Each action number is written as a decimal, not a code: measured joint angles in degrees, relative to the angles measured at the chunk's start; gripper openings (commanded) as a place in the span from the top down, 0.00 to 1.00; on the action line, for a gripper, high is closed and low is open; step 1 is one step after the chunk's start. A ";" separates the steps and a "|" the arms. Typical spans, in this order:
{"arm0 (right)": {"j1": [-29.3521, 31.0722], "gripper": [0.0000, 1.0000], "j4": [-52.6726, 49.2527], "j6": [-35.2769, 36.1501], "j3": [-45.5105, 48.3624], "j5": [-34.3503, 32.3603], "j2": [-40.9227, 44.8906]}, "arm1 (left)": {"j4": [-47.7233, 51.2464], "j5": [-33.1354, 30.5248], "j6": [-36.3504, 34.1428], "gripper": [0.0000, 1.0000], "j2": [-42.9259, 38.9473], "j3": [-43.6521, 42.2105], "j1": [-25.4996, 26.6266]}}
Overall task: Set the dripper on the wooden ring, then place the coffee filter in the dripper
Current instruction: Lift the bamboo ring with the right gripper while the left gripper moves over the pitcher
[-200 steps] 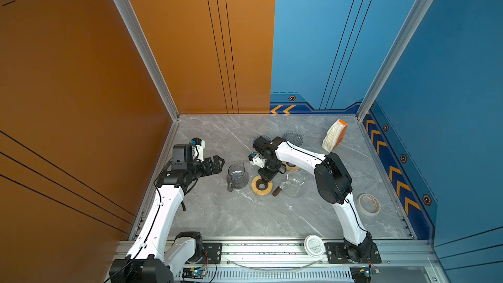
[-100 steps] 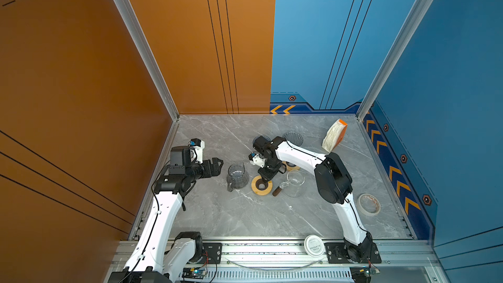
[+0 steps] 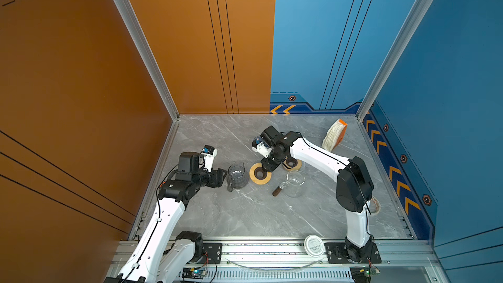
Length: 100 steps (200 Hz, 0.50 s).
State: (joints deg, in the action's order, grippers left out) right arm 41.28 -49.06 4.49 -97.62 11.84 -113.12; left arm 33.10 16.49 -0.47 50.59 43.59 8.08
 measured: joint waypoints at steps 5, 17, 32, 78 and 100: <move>-0.17 1.00 0.59 -0.46 0.59 -0.02 0.66 | -0.02 -0.04 -0.37 0.33 -0.04 -0.42 0.74; -0.98 1.00 1.97 -1.68 2.40 0.02 2.29 | -0.02 -0.92 -1.40 0.33 -0.26 -1.51 2.69; -2.01 1.00 3.76 -3.02 4.70 -0.13 4.28 | 0.13 -2.45 -2.78 0.32 -0.37 -3.04 5.62; -3.78 1.00 9.07 -6.78 11.26 -2.56 11.67 | 0.31 -7.02 -5.20 0.30 1.25 -4.61 10.86; -4.13 1.00 11.61 -8.35 13.40 -3.56 14.53 | 0.33 -9.33 -6.25 0.30 3.72 -4.61 11.63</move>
State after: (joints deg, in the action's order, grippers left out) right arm 37.15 -37.45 -3.86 -84.23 8.27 -98.59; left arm 33.43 7.16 -6.72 54.30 38.98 19.70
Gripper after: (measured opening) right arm 0.257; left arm 0.698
